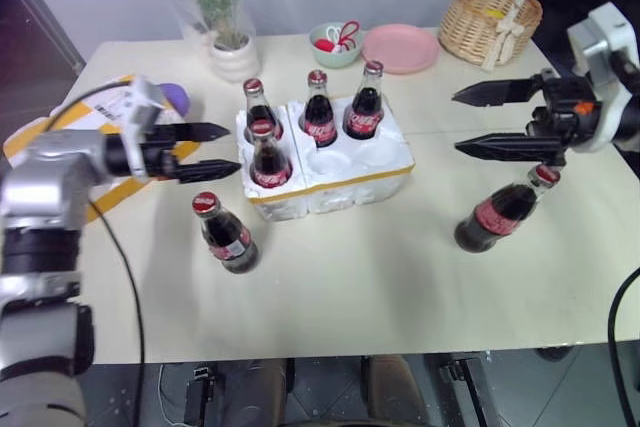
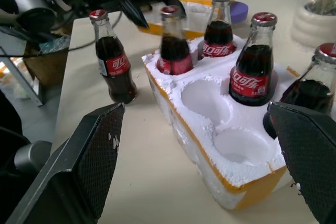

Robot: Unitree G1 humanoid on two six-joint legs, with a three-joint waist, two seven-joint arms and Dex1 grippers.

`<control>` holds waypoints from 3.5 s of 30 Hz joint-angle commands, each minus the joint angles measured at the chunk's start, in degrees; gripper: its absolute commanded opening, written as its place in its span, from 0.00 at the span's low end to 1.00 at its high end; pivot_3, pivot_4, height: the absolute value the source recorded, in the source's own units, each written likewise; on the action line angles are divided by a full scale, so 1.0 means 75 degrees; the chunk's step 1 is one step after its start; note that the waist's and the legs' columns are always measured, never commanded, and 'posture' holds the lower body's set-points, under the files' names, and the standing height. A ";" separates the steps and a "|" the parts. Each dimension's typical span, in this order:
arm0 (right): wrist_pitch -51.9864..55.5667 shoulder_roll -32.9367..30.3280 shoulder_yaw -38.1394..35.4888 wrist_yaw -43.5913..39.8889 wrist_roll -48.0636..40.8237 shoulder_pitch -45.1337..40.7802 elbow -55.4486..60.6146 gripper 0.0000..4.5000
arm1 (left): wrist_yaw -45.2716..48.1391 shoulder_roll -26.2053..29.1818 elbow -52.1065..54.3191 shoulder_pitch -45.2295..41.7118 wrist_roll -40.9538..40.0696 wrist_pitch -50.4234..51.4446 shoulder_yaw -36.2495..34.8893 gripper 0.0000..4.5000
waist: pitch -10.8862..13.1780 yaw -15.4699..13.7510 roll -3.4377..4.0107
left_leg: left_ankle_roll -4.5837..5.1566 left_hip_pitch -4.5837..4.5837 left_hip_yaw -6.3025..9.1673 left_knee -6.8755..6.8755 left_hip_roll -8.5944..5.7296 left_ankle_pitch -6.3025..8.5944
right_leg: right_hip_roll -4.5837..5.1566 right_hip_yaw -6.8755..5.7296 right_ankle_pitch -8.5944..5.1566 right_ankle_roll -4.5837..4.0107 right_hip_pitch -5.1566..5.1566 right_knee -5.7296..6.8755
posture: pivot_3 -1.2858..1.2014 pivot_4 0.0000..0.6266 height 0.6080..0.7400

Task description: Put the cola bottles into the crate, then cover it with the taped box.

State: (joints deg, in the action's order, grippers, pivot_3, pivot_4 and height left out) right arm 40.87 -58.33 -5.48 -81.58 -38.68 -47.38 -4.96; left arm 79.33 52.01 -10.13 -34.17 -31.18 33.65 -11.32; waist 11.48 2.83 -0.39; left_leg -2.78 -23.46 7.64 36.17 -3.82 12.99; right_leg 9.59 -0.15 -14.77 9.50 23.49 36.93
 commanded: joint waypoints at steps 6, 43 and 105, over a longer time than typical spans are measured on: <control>-0.0441 0.0160 0.0213 -0.0455 0.0378 -0.0541 -0.0489 1.00 | 0.0321 0.1228 0.2823 0.3186 -0.0876 0.0592 -0.2149 0.98 | 0.0002 -0.0092 0.0004 | -0.0002 0.0003 -0.0005 -0.0003 0.0009 0.0001 | -0.0004 0.0003 0.0000 -0.0004 -0.0002 -0.0006 | 0.52 0.24 0.98; -0.0232 0.0206 0.0388 -0.1111 0.0747 -0.1015 -0.0449 1.00 | -0.2011 -0.0795 0.3810 0.4145 -0.0193 -0.1077 -0.0049 0.93 | 0.0003 -0.0064 0.0004 | -0.0002 0.0003 -0.0014 -0.0010 0.0017 0.0001 | -0.0012 0.0003 0.0007 -0.0015 -0.0001 -0.0021 | 0.52 0.24 0.98; 0.0324 0.0430 -0.0652 0.0538 -0.0430 0.0527 0.0818 1.00 | -0.5784 -0.3381 0.4049 -0.1152 -0.0627 0.2794 0.2098 0.61 | 0.0003 -0.0289 -0.0009 | -0.0004 0.0021 -0.0012 0.0013 0.0015 -0.0001 | -0.0018 0.0003 0.0010 -0.0011 -0.0040 -0.0022 | 0.52 0.24 0.98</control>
State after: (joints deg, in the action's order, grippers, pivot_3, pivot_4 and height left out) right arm 43.49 -54.82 -7.85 -77.85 -40.84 -43.18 -0.19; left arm 34.36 26.89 20.37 -44.52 -34.48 53.52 2.78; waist 11.50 0.66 -0.46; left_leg -2.81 -23.30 7.54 36.27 -3.70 12.98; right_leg 9.46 -0.13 -14.70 9.41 23.18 36.76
